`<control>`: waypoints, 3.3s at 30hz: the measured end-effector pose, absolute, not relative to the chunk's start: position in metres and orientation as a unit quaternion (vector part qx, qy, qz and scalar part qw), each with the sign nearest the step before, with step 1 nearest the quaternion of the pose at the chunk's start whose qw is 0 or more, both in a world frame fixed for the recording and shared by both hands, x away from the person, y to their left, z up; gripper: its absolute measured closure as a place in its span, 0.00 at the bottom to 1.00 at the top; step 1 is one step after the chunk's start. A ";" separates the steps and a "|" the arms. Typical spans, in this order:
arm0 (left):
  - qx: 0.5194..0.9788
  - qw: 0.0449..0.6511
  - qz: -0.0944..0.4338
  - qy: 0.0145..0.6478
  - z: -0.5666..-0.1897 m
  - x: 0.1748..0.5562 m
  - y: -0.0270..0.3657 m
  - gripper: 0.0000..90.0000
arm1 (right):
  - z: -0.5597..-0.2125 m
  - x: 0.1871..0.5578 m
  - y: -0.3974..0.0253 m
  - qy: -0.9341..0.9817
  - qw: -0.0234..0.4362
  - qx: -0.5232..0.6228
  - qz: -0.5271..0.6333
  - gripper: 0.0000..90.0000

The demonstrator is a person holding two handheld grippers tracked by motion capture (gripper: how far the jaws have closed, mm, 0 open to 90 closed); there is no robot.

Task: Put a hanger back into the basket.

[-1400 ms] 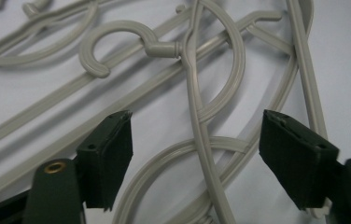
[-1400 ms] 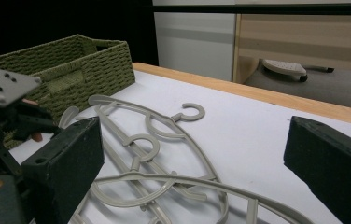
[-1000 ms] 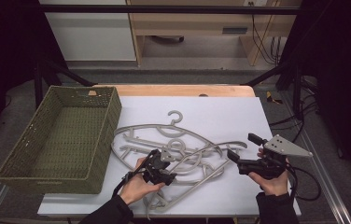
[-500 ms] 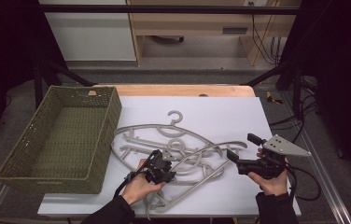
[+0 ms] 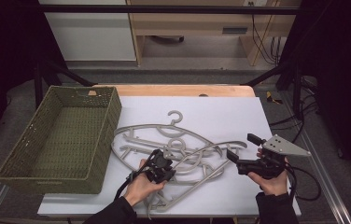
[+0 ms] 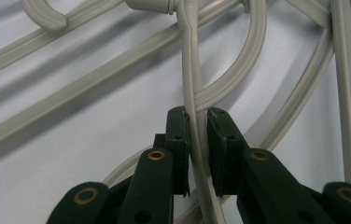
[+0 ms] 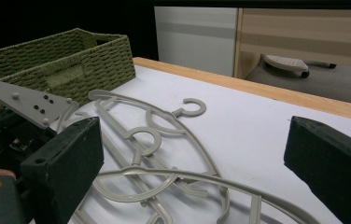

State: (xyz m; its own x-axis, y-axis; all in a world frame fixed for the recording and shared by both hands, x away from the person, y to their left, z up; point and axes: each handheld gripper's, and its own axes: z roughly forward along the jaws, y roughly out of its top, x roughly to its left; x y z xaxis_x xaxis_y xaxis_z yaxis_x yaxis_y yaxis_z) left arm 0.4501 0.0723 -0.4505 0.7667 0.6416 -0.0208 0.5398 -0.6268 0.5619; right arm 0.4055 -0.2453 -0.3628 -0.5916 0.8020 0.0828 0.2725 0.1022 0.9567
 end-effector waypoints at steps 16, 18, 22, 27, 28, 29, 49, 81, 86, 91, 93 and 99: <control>0.884 0.316 0.108 0.327 -0.437 0.445 0.080 0.91 | -0.362 0.405 -0.248 0.701 0.242 0.384 0.550 0.05; 0.881 0.324 0.107 0.328 -0.433 0.444 0.082 0.91 | -0.362 0.405 -0.248 0.701 0.242 0.384 0.550 0.06; 0.874 0.336 0.111 0.332 -0.424 0.443 0.090 0.91 | -0.361 0.404 -0.249 0.700 0.243 0.382 0.553 0.06; 0.866 0.345 0.127 0.339 -0.412 0.443 0.107 0.91 | -0.360 0.403 -0.251 0.696 0.246 0.383 0.555 0.06; 0.864 0.346 0.129 0.341 -0.410 0.442 0.111 0.91 | -0.360 0.402 -0.252 0.696 0.245 0.384 0.555 0.06; 0.862 0.350 0.133 0.343 -0.408 0.442 0.115 0.91 | -0.360 0.402 -0.252 0.696 0.246 0.384 0.555 0.06; 0.831 0.391 0.174 0.356 -0.358 0.435 0.166 0.91 | -0.363 0.404 -0.259 0.693 0.248 0.394 0.550 0.06; 0.804 0.392 0.250 0.371 -0.270 0.456 0.249 0.91 | -0.369 0.408 -0.255 0.698 0.249 0.401 0.538 0.05; 0.793 0.392 0.265 0.384 -0.265 0.464 0.267 0.91 | -0.370 0.409 -0.255 0.700 0.248 0.402 0.536 0.05; 0.789 0.376 0.283 0.394 -0.260 0.472 0.288 0.91 | -0.370 0.409 -0.255 0.701 0.248 0.401 0.535 0.05; 0.791 0.366 0.290 0.395 -0.259 0.475 0.297 0.91 | -0.370 0.409 -0.254 0.702 0.247 0.400 0.535 0.05; 0.785 0.352 0.305 0.408 -0.263 0.483 0.325 0.91 | -0.370 0.410 -0.254 0.701 0.247 0.401 0.535 0.05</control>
State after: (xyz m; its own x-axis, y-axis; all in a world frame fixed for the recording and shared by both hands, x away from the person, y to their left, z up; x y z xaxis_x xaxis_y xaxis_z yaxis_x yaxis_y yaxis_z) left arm 0.4832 0.3248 -0.2633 0.4803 0.8559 0.1917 0.4271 -0.4192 0.8012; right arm 0.4096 -0.2539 -0.3703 -0.5559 0.8270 0.0834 0.2992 0.1055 0.9483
